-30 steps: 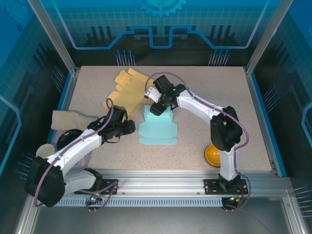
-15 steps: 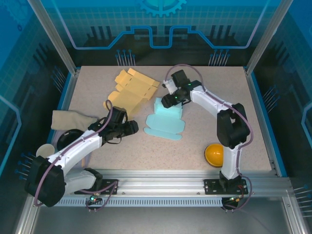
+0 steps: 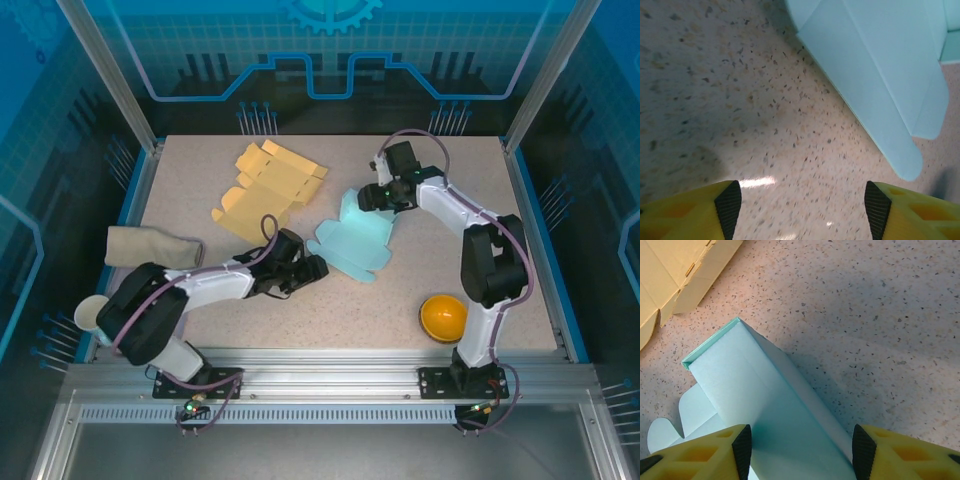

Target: Fold the paper box

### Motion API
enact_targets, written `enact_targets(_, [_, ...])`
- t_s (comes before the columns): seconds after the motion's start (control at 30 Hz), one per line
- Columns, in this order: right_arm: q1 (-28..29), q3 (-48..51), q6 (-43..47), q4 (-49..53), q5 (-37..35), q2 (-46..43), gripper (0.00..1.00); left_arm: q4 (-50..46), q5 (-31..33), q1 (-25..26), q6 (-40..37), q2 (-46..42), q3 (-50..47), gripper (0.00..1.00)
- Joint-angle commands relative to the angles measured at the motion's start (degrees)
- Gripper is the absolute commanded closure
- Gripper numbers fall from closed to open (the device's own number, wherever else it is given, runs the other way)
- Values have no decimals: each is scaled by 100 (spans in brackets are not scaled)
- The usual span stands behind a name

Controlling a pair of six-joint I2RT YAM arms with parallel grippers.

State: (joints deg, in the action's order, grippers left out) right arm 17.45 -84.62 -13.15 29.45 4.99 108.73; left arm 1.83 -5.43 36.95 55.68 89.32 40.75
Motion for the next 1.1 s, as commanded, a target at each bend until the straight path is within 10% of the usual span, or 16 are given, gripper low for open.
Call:
enact_targets(0.0, [-147, 261, -91, 564, -218, 61, 43, 755, 107, 102, 826, 319, 121, 35])
enact_targets(0.4, [-350, 578, -88, 342, -55, -1, 43, 1407, 805, 189, 1089, 1182, 778, 42])
enact_targets(0.73, [-546, 871, -197, 111, 289, -90, 43, 1424, 952, 133, 784, 1652, 1423, 74])
enact_targets(1.07, [-1053, 917, -551, -142, 978, -1135, 40, -2363, 1045, -180, -2522, 1310, 3808, 99])
